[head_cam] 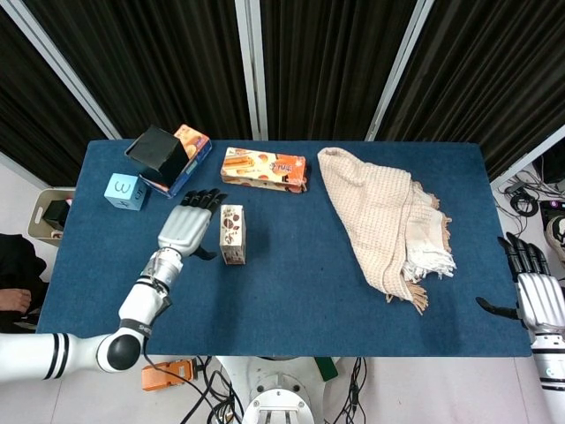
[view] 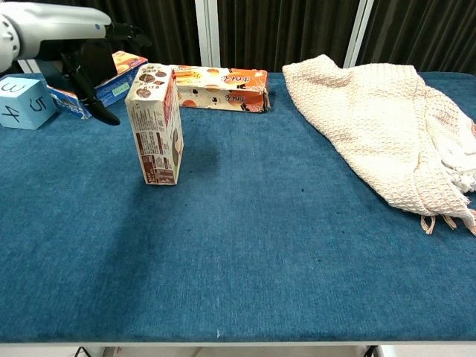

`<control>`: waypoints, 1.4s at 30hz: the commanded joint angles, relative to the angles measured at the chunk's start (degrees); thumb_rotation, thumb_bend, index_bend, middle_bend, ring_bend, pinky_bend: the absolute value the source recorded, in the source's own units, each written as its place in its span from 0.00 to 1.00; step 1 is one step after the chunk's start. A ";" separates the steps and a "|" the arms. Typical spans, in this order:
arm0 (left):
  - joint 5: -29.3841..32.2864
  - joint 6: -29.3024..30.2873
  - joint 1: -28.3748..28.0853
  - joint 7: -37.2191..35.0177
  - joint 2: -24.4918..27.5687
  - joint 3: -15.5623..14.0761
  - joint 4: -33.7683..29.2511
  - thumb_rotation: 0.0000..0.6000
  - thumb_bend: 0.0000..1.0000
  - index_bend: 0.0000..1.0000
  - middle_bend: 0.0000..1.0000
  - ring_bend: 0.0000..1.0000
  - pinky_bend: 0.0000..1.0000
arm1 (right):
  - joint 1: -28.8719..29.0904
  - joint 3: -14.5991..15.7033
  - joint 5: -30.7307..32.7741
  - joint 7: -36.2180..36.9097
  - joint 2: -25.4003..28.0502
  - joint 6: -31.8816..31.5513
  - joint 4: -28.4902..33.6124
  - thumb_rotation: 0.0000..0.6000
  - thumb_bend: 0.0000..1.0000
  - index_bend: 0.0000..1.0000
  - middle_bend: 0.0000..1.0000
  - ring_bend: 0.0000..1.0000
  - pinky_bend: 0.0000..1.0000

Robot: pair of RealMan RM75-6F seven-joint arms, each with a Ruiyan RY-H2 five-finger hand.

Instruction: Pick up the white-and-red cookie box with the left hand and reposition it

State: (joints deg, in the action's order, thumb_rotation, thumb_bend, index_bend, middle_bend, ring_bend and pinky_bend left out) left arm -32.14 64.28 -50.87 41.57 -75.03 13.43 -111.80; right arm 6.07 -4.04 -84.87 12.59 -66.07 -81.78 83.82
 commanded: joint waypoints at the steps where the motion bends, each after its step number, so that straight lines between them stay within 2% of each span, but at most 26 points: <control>1: 8.51 3.99 -5.51 6.91 -1.00 0.99 -2.60 1.00 0.00 0.00 0.00 0.00 0.00 | 0.09 0.01 -0.03 0.35 -0.24 0.16 -0.41 1.00 0.15 0.00 0.04 0.00 0.00; 11: 22.20 2.54 -11.21 10.11 -2.76 3.18 0.33 1.00 0.00 0.00 0.00 0.00 0.00 | 0.16 -0.11 0.25 1.49 -0.63 0.49 -1.86 1.00 0.15 0.00 0.04 0.00 0.00; 17: 25.51 3.01 -13.22 10.14 -3.48 3.32 2.26 1.00 0.00 0.01 0.02 0.00 0.02 | 0.39 -0.15 0.43 1.73 -0.97 1.02 -2.42 1.00 0.15 0.00 0.04 0.00 0.00; 21: 25.67 4.87 -13.65 8.84 -4.76 3.82 3.39 1.00 0.00 0.10 0.14 0.06 0.10 | 0.48 -0.20 0.46 1.78 -1.07 1.13 -2.60 1.00 0.15 0.00 0.04 0.00 0.00; 23: 24.95 5.73 -13.55 7.84 -5.52 3.94 4.04 1.00 0.00 0.19 0.22 0.13 0.15 | 0.48 -0.24 0.49 1.85 -1.07 1.09 -2.63 1.00 0.15 0.00 0.04 0.00 0.00; 28: 24.66 5.67 -13.25 7.01 -5.80 3.58 4.68 1.00 0.00 0.33 0.34 0.21 0.21 | 0.43 -0.24 0.63 1.97 -1.13 1.16 -2.86 1.00 0.15 0.00 0.04 0.00 0.00; 32: 22.69 5.52 -12.12 5.09 -5.10 3.35 3.86 1.00 0.00 0.35 0.37 0.24 0.23 | 0.48 -0.27 0.66 2.11 -1.28 1.23 -3.10 1.00 0.15 0.00 0.04 0.00 0.00; 36: 15.98 4.16 -9.05 -0.32 -3.12 2.97 2.22 1.00 0.00 0.35 0.37 0.24 0.23 | 0.46 -0.28 0.72 2.15 -1.29 1.24 -3.09 1.00 0.15 0.00 0.04 0.00 0.00; 39: 9.05 1.01 -5.44 -8.44 -1.94 3.50 2.60 1.00 0.00 0.37 0.37 0.23 0.23 | 0.48 -0.30 0.69 2.12 -1.29 1.25 -3.06 1.00 0.15 0.00 0.04 0.00 0.00; 42: 0.61 -4.71 -1.47 -19.55 -1.83 4.28 5.24 1.00 0.00 0.38 0.37 0.23 0.23 | 0.37 -0.27 0.66 2.07 -1.27 1.07 -3.01 1.00 0.15 0.00 0.04 0.00 0.00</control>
State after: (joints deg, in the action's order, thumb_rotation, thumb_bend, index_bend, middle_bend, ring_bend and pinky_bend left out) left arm -22.55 65.38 -57.17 32.44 -77.96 17.05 -108.39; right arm 6.44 -4.31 -84.21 14.66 -67.34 -80.72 80.81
